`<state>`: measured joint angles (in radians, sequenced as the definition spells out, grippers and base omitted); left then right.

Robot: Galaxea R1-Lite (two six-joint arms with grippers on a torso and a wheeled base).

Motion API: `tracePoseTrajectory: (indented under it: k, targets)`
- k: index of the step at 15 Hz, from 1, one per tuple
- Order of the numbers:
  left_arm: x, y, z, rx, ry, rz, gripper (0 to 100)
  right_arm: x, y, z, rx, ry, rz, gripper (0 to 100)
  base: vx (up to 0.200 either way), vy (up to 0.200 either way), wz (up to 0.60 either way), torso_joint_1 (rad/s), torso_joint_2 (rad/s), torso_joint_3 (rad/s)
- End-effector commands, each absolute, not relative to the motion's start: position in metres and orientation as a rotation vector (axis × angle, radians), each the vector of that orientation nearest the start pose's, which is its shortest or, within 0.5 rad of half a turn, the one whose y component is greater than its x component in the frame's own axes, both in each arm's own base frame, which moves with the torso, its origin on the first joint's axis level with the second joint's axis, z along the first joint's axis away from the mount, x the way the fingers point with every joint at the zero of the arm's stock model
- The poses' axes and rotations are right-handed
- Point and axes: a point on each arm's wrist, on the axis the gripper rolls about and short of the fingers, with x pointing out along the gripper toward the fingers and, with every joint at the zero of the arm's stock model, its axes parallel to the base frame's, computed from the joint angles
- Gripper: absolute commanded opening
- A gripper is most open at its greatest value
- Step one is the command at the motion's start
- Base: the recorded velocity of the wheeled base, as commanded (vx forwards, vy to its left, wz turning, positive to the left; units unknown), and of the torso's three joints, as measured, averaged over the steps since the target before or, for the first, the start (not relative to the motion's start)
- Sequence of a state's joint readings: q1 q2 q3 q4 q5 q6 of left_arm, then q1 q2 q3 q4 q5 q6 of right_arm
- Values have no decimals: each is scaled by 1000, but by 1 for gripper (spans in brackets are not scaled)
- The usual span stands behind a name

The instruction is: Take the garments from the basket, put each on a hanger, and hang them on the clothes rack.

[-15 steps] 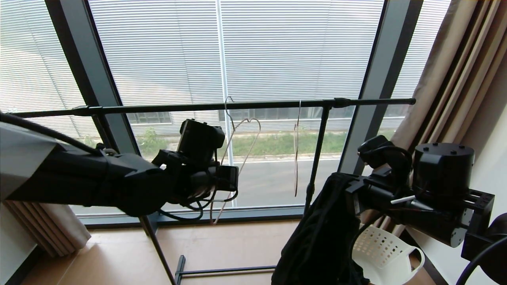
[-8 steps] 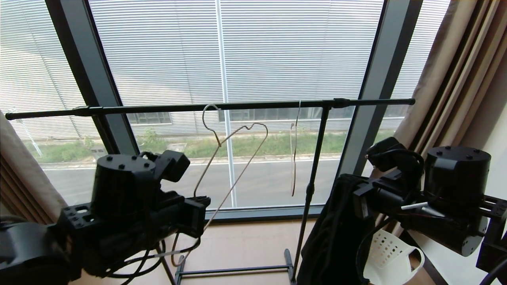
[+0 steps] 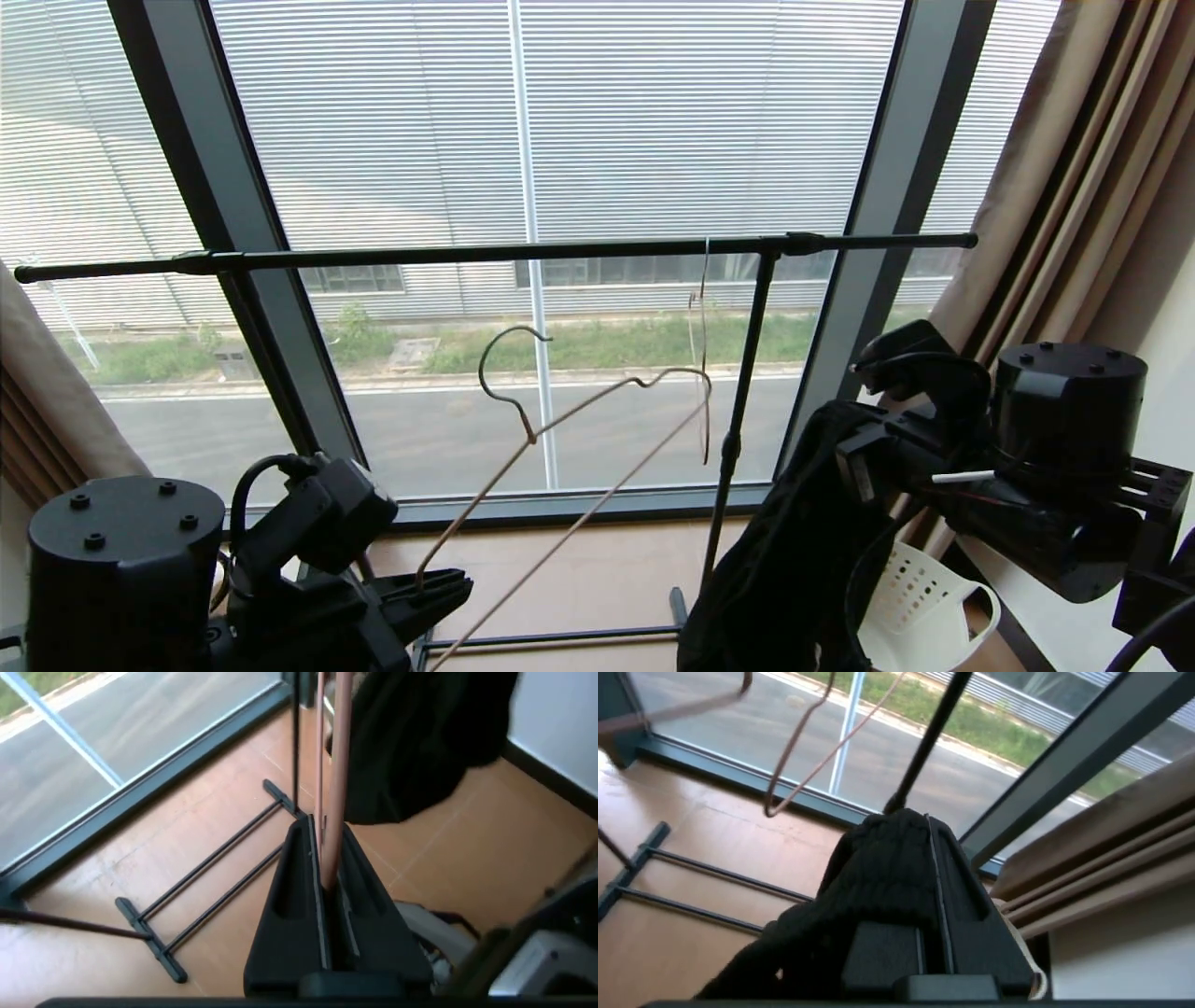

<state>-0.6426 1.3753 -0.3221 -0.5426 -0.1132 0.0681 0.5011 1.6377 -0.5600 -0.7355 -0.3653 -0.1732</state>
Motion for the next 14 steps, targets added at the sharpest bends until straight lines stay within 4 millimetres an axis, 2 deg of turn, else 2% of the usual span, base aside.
tracePoseTrajectory:
  k: [1,4,5,6,8,9,11,14]
  targets:
    - [141,-109,126,223,485,-781,0,242,123,148,-341,293,124,0,0,0,0,0,0,0]
    - [144,-112,126,265,469,-815,0,261,129,166,-393,230,34,0,0,0,0,0,0,0]
    - [146,-114,130,279,443,-836,0,274,130,182,-414,180,-1,0,0,0,0,0,0,0]
    - [148,-116,132,289,429,-845,0,281,134,187,-416,165,-4,0,0,0,0,0,0,0]
    - [150,-118,134,311,409,-878,0,286,136,176,-430,192,-20,0,0,0,0,0,0,0]
    - [150,-119,129,321,432,-901,0,290,138,168,-440,212,-40,0,0,0,0,0,0,0]
    - [147,-117,119,327,474,-912,0,292,138,163,-435,202,-65,0,0,0,0,0,0,0]
    - [147,-118,118,327,479,-914,0,292,141,164,-423,175,-65,0,0,0,0,0,0,0]
